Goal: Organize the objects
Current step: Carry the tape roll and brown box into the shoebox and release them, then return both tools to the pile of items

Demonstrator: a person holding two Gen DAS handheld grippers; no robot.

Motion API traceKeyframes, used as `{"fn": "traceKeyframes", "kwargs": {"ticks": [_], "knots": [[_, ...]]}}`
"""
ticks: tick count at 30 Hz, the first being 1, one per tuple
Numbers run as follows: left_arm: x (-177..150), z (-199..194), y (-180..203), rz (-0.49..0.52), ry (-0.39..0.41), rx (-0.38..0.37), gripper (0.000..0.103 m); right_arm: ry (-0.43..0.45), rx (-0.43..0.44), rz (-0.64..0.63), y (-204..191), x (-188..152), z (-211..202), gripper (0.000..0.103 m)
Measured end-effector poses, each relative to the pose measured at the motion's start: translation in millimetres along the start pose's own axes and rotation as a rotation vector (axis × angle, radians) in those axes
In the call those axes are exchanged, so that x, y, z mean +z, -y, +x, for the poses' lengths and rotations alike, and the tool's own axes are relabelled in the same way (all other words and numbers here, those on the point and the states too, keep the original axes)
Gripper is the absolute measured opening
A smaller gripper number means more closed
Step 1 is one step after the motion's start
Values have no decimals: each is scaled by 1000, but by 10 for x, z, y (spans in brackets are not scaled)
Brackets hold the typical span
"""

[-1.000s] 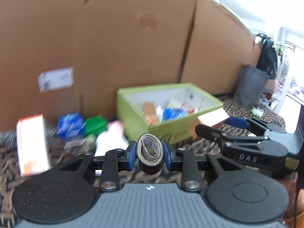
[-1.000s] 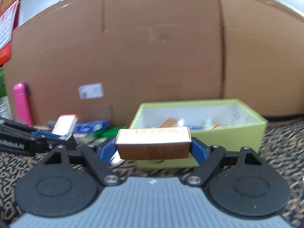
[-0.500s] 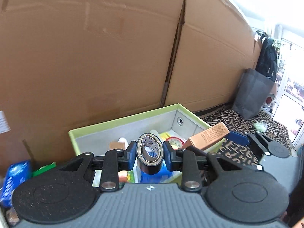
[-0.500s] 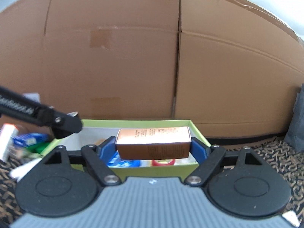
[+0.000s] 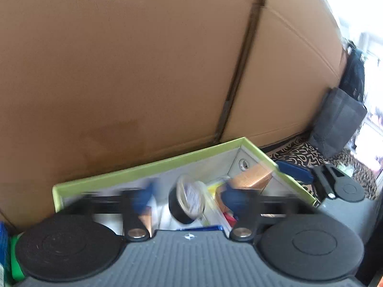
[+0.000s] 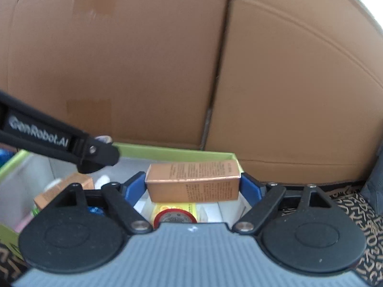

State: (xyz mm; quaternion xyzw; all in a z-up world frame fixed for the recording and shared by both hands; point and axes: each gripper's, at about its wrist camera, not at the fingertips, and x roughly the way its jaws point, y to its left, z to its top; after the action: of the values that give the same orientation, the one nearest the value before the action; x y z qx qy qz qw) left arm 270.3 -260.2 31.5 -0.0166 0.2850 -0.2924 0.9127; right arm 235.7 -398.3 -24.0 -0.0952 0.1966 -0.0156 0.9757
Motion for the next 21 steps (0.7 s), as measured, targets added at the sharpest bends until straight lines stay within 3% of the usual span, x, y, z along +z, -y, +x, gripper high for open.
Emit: {"fn": "traceKeyframes", "kwargs": {"ticks": [2, 7, 15, 21], "knots": [[-88, -124, -53, -21, 65, 46, 92, 47, 5, -31, -17, -76, -141, 103], [-297, -502, -148, -42, 95, 27, 92, 111, 9, 59, -10, -271, -622, 103], [-847, -1426, -93, 32, 191, 43, 92, 161, 175, 212, -235, -502, -1381, 103], [-1229, -1921, -281, -13, 230, 125, 92, 160, 268, 193, -689, -516, -1670, 103]]}}
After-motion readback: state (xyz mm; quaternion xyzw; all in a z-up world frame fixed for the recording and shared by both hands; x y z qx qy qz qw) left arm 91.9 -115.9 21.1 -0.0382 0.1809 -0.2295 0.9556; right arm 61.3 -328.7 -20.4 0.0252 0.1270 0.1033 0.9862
